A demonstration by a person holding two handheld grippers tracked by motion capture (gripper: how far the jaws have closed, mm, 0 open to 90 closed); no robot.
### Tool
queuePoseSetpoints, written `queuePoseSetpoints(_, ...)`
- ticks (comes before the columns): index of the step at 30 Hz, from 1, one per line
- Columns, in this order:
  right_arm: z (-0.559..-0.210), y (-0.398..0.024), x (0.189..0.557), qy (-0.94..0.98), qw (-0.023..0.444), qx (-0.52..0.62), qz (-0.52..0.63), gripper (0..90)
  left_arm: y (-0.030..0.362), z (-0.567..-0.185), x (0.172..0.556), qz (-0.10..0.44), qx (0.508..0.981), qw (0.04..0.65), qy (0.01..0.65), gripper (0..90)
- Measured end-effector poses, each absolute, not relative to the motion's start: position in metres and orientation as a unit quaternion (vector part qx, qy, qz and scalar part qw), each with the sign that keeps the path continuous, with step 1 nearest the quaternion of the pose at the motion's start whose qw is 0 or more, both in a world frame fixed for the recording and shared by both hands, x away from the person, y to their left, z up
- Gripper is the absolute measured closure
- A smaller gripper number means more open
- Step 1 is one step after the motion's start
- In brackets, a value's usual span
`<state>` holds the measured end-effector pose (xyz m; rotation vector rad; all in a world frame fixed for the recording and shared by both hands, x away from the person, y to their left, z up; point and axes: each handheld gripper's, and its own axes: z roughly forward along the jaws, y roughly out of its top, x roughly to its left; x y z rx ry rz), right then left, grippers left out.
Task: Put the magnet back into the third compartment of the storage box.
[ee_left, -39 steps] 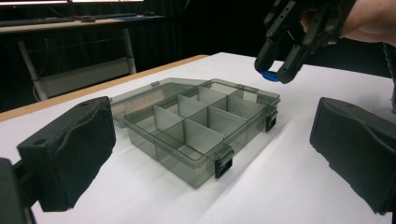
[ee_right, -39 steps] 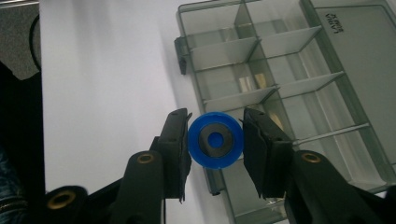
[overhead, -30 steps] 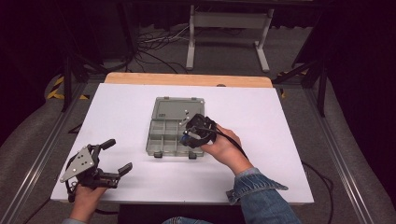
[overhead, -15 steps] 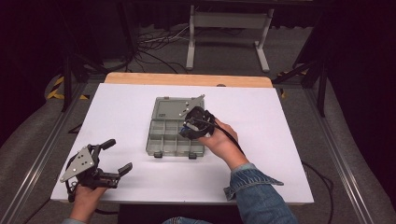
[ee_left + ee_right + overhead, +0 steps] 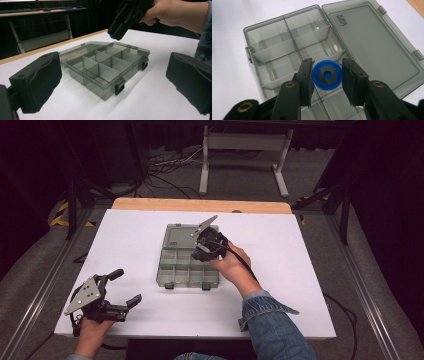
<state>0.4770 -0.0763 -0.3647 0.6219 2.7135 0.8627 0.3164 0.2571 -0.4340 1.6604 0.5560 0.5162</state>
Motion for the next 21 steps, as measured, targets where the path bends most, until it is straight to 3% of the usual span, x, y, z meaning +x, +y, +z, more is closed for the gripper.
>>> queuePoseSetpoints(21, -0.386, -0.073, 0.499, 0.924, 0.104, 0.240, 0.277, 61.7, 0.257, -0.434, 0.317, 0.223, 0.719, 0.612, 0.241, 0.9)
